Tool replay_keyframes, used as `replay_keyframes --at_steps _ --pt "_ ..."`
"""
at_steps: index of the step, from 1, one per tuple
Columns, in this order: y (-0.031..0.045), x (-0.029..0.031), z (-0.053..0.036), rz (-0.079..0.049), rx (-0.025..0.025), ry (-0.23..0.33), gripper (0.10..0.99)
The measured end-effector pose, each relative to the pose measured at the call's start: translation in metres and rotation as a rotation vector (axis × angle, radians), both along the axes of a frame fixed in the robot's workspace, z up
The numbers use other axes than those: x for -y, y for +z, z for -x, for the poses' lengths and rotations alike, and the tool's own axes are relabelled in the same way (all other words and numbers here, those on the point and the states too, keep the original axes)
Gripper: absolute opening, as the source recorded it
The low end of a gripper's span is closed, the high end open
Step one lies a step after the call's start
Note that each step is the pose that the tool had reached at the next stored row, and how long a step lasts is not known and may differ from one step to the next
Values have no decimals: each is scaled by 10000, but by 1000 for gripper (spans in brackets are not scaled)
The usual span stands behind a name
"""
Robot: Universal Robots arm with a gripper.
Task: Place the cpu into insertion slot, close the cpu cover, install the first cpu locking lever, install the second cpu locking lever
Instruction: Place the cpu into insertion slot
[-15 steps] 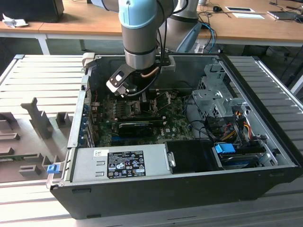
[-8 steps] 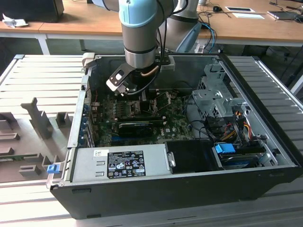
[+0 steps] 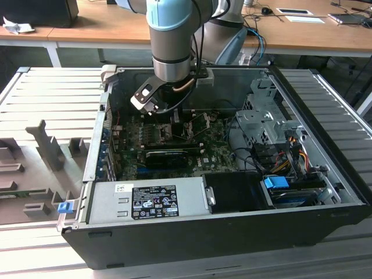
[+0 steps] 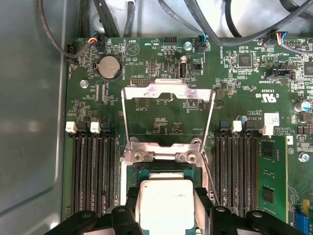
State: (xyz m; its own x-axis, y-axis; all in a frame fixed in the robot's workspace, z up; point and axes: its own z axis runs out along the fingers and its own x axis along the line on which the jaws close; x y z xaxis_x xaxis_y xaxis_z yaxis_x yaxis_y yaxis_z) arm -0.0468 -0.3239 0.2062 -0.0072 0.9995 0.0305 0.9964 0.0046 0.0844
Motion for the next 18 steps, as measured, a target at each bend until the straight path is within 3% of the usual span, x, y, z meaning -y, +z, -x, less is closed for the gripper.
replay_keyframes --at_steps 15,18 --pt "-25 -17 -14 8 -12 -52 529" --pt "-25 -17 -14 8 -12 -52 604"
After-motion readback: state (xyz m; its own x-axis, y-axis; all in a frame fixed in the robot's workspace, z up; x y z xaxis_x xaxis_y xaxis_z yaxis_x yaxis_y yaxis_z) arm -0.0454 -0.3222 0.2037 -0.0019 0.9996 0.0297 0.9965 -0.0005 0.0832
